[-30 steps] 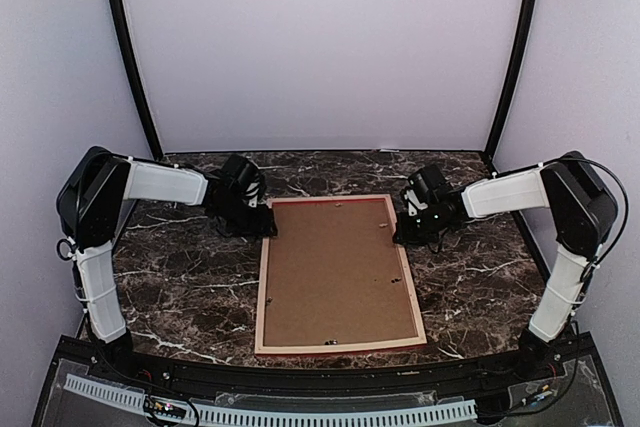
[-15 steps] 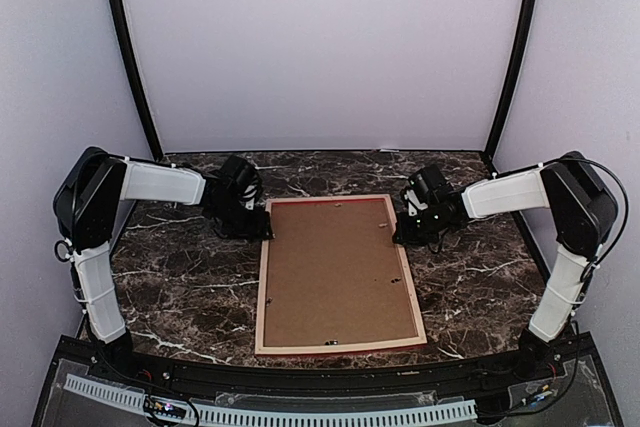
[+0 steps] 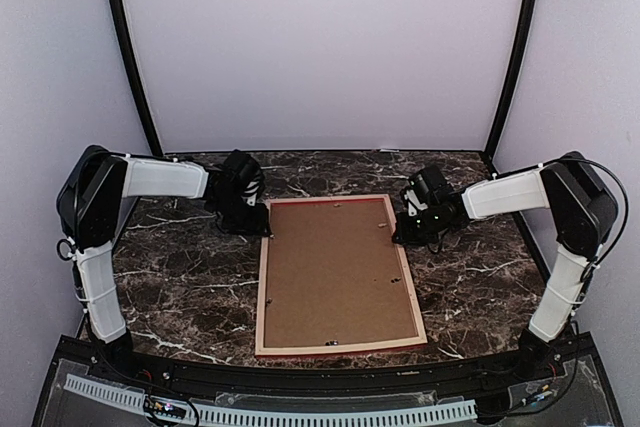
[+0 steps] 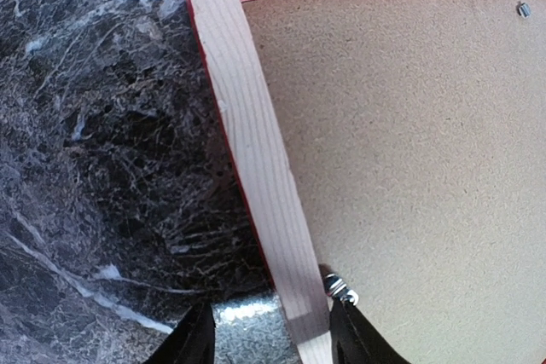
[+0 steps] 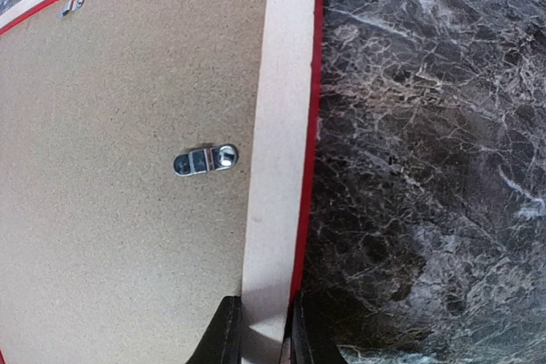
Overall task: Put the photo into the frame
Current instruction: Press the fastener onto the backboard.
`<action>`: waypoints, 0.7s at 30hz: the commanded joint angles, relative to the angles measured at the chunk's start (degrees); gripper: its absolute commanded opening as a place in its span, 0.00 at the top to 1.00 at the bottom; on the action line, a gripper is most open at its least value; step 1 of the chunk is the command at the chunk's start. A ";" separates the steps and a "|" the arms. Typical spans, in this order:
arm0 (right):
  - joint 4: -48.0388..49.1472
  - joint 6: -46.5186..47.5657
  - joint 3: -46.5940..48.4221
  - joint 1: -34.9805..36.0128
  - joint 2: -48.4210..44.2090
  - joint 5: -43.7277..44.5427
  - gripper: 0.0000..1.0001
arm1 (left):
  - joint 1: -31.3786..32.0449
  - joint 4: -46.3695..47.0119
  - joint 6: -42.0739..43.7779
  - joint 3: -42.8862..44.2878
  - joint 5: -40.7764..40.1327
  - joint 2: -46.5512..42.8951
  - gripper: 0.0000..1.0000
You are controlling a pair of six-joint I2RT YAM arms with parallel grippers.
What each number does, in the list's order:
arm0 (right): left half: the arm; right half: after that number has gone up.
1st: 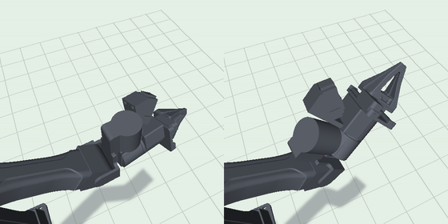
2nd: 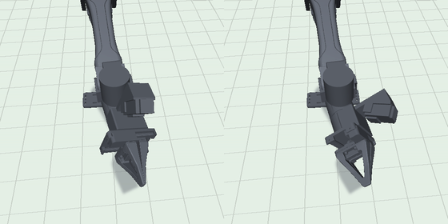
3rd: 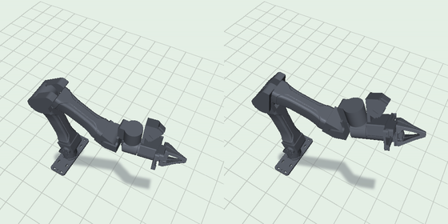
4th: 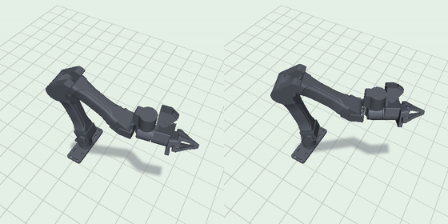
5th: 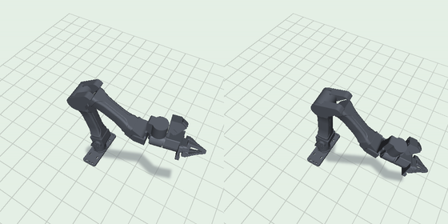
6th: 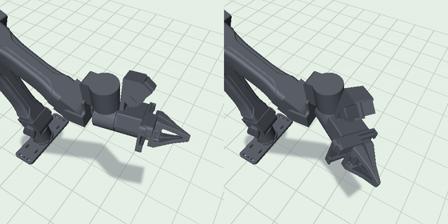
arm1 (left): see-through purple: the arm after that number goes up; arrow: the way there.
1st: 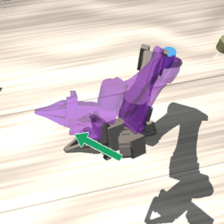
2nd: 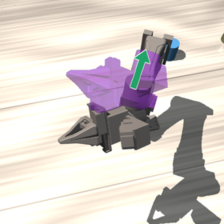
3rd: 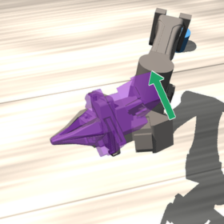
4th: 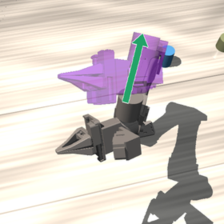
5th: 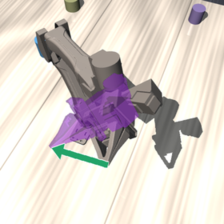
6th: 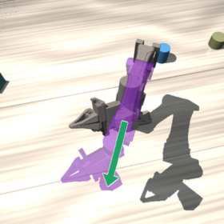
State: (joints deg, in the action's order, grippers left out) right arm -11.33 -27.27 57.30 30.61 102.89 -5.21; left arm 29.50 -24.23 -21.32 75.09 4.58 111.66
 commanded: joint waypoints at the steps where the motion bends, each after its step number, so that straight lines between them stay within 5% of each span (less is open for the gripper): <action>1: -2.33 0.99 -1.30 0.34 2.01 -2.87 0.96 | 0.29 -2.92 1.08 1.29 -2.48 1.73 0.53; 21: -1.87 0.80 -0.98 0.35 3.11 -3.30 0.96 | 0.65 0.82 2.07 2.87 -0.99 4.79 0.49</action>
State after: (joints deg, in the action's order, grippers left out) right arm -11.38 -27.27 57.39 30.61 103.00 -5.30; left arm 29.95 -24.16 -20.10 78.54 3.55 114.85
